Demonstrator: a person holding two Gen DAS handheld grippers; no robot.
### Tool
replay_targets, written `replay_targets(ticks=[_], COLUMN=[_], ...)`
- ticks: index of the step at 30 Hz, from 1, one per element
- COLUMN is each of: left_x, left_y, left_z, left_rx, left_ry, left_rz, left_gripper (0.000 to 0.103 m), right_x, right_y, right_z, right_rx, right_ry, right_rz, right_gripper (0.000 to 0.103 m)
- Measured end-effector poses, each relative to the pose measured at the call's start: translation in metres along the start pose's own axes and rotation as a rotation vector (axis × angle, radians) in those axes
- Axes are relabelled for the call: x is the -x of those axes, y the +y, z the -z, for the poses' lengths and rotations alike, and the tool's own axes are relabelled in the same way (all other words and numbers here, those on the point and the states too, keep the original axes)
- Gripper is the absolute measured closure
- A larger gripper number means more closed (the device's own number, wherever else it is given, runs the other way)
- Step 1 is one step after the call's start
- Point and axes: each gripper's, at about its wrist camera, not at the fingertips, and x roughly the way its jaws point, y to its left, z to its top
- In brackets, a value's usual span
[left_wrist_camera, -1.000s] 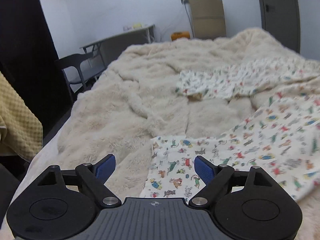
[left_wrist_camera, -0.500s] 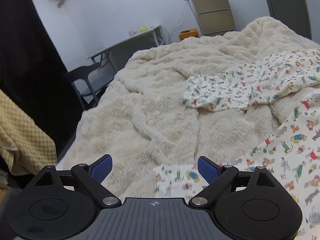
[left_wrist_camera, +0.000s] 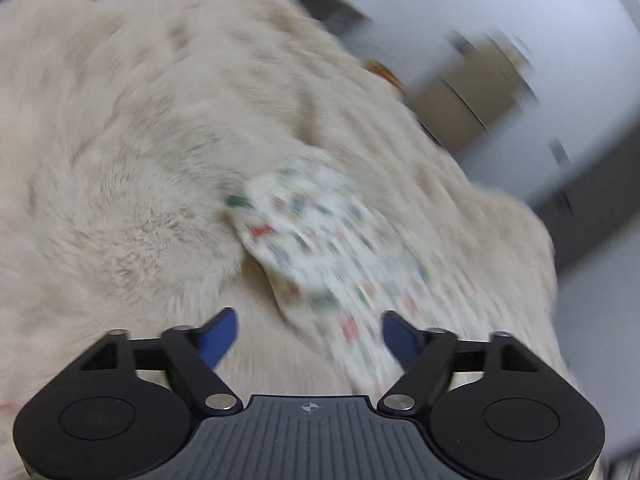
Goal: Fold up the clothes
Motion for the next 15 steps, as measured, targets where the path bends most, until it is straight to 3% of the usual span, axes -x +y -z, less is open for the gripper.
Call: replay_targets(ticks=[2, 3, 4, 5, 6, 9, 12, 13, 14, 15], left_x=[-0.032, -0.044, -0.049, -0.054, -0.058, -0.037, -0.038, -0.042, -0.042, -0.037], left_y=[0.015, 0.02, 0.02, 0.02, 0.017, 0.002, -0.001, 0.0, 0.0, -0.001], left_z=[0.002, 0.003, 0.003, 0.004, 0.003, -0.004, -0.014, -0.014, -0.014, -0.011], left_rx=[0.184, 0.255, 0.269, 0.274, 0.245, 0.108, 0.044, 0.036, 0.039, 0.047], left_ry=[-0.044, -0.056, -0.057, -0.057, -0.069, -0.26, -0.199, -0.118, -0.109, -0.104], left_rz=[0.043, 0.064, 0.068, 0.062, 0.026, -0.11, -0.253, -0.274, -0.281, -0.294], left_gripper=[0.039, 0.048, 0.08, 0.103, 0.103, 0.103, 0.096, 0.082, 0.068, 0.062], right_x=[-0.006, -0.008, -0.011, -0.012, -0.016, -0.019, -0.018, -0.018, -0.018, -0.016], right_y=[-0.008, -0.011, -0.013, -0.015, -0.018, -0.02, -0.022, -0.022, -0.023, -0.024], right_z=[-0.001, -0.002, -0.002, -0.003, -0.006, -0.011, -0.015, -0.016, -0.017, -0.019], right_rx=[-0.026, -0.037, -0.046, -0.049, -0.055, -0.054, -0.06, -0.057, -0.054, -0.049], right_ry=[0.005, 0.006, 0.008, 0.01, 0.013, 0.009, -0.002, -0.001, 0.0, 0.003], right_rz=[-0.022, -0.027, -0.03, -0.032, -0.037, -0.04, -0.049, -0.054, -0.058, -0.062], right_gripper=[0.033, 0.033, 0.033, 0.033, 0.033, 0.033, 0.034, 0.034, 0.034, 0.034])
